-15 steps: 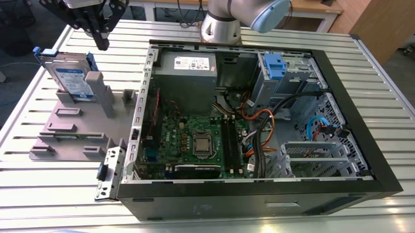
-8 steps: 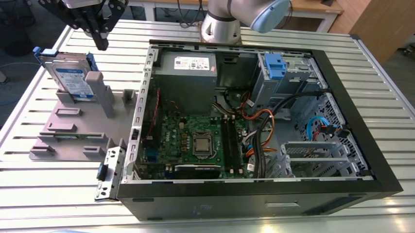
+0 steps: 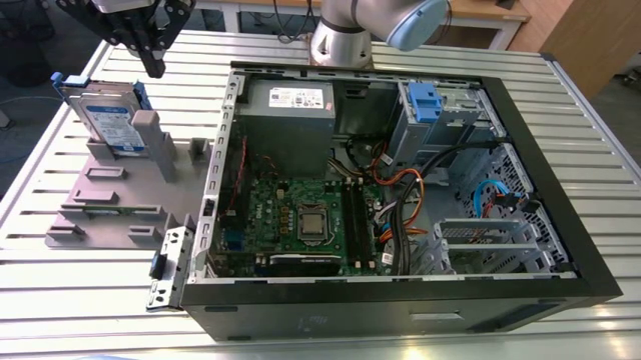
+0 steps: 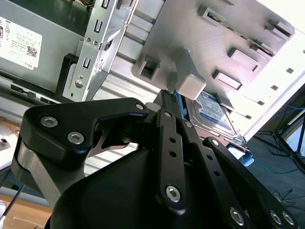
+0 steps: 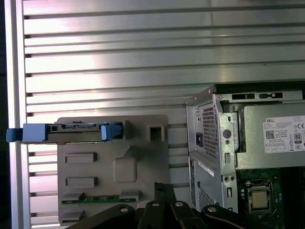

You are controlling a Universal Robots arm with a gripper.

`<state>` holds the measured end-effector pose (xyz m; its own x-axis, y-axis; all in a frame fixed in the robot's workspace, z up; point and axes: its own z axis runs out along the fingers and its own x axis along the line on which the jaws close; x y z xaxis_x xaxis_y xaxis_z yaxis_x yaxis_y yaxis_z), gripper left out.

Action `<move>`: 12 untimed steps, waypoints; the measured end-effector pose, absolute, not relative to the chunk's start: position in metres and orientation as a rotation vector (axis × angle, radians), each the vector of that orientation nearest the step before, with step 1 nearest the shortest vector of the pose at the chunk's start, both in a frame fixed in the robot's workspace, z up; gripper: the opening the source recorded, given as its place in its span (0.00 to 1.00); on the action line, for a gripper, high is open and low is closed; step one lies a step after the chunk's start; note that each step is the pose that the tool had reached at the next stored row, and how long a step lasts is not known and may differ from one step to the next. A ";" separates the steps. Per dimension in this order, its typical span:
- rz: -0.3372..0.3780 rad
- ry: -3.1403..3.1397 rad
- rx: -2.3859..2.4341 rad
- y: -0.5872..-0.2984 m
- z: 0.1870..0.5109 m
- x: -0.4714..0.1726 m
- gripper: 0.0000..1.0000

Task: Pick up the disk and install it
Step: 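Reach for the disk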

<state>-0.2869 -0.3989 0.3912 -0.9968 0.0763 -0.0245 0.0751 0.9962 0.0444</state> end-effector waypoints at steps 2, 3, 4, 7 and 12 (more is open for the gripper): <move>0.068 3.112 0.118 -0.399 0.391 -0.287 0.11; 0.068 3.113 0.118 -0.399 0.391 -0.288 0.11; 0.068 3.112 0.118 -0.399 0.391 -0.289 0.11; 0.068 3.112 0.118 -0.399 0.391 -0.289 0.11; 0.068 3.112 0.118 -0.399 0.391 -0.290 0.11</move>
